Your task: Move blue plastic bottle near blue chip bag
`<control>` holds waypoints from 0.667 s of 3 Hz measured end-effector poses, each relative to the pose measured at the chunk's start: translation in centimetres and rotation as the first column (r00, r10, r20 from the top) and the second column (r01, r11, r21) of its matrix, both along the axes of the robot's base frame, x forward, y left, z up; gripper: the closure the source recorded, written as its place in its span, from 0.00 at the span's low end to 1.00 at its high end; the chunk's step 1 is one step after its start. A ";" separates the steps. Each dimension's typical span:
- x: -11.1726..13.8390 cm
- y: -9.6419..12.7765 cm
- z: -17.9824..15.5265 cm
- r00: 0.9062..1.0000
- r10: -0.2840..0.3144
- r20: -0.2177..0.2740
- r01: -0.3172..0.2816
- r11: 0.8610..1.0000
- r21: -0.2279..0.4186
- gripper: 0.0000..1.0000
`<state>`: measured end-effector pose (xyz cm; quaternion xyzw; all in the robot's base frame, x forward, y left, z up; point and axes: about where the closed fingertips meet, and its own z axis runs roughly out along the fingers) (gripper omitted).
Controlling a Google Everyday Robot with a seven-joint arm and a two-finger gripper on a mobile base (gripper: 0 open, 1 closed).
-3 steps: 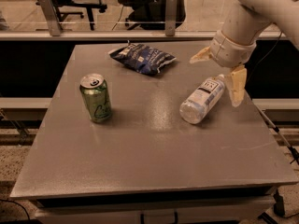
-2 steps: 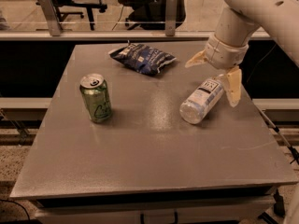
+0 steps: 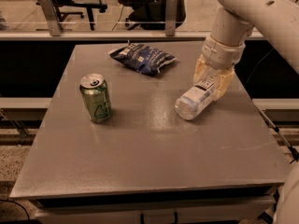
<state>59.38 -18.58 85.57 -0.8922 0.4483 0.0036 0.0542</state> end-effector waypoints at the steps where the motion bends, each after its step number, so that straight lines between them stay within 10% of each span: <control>1: 0.2 0.3 0.5 1.000 0.005 0.004 -0.005 1.000 -0.003 0.70; 2: 2.0 0.6 1.5 0.998 -0.041 0.041 0.041 0.999 -0.008 0.93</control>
Offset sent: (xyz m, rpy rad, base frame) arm 0.0285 0.0037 0.0378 -0.0376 -0.0401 -0.1238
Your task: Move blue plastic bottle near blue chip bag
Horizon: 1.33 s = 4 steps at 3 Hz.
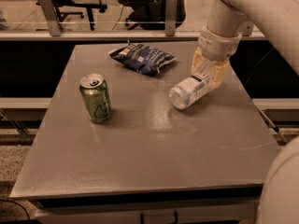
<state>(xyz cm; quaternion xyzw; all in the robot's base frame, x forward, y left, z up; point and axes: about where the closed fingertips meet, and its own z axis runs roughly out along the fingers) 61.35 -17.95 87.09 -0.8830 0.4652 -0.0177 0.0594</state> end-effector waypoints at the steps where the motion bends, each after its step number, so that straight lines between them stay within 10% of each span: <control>1: 2.5 0.8 1.2 0.998 -0.053 0.046 0.053 0.999 0.003 1.00; 4: 7.5 3.5 1.1 0.985 -0.161 0.058 0.157 0.985 0.074 1.00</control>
Offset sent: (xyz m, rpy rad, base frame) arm 0.0579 0.0225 0.0285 0.0141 -0.0415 -0.1386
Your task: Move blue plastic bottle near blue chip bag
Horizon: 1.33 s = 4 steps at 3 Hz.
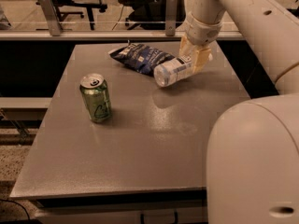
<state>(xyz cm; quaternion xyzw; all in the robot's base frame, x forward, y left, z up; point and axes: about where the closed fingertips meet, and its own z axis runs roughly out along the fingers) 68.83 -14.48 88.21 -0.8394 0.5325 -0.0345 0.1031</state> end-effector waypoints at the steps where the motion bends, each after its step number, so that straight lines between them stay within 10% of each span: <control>1: 0.9 0.5 -0.6 1.000 -0.028 -0.010 0.028 0.999 0.019 0.85; 4: 1.2 0.9 -1.6 0.999 -0.024 -0.039 0.025 1.000 0.013 0.15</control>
Offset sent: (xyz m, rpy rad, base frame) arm 0.0040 0.0029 -0.0063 0.0095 0.0807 -0.0596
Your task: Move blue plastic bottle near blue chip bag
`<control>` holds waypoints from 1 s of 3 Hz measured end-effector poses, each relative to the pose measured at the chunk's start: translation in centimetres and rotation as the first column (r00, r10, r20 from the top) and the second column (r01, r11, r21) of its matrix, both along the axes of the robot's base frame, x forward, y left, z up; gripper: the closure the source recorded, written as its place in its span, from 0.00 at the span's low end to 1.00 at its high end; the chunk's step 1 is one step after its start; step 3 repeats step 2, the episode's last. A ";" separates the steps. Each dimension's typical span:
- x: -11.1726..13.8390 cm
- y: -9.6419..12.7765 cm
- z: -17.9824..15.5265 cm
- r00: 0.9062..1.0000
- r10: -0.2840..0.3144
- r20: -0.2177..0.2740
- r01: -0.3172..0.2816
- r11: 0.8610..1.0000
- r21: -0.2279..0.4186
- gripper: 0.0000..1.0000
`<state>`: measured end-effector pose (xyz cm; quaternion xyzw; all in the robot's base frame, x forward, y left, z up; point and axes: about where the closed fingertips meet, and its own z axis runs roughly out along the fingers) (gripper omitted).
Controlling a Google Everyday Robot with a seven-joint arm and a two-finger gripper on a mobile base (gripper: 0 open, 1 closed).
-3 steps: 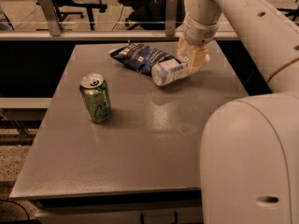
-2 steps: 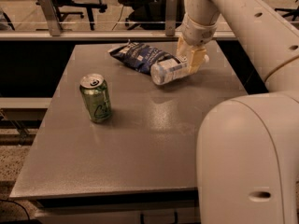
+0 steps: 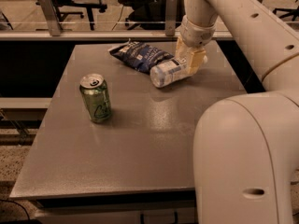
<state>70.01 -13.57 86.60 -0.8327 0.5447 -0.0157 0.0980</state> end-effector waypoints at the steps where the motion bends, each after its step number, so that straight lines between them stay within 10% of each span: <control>1: -0.4 -0.1 -0.3 1.000 0.024 -0.014 -0.024 1.000 -0.009 0.00; 3: -0.4 -0.1 -0.3 1.000 0.024 -0.014 -0.024 1.000 -0.009 0.00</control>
Offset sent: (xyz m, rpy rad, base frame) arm -0.0040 -0.0007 -0.0025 -0.0081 0.0125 0.0216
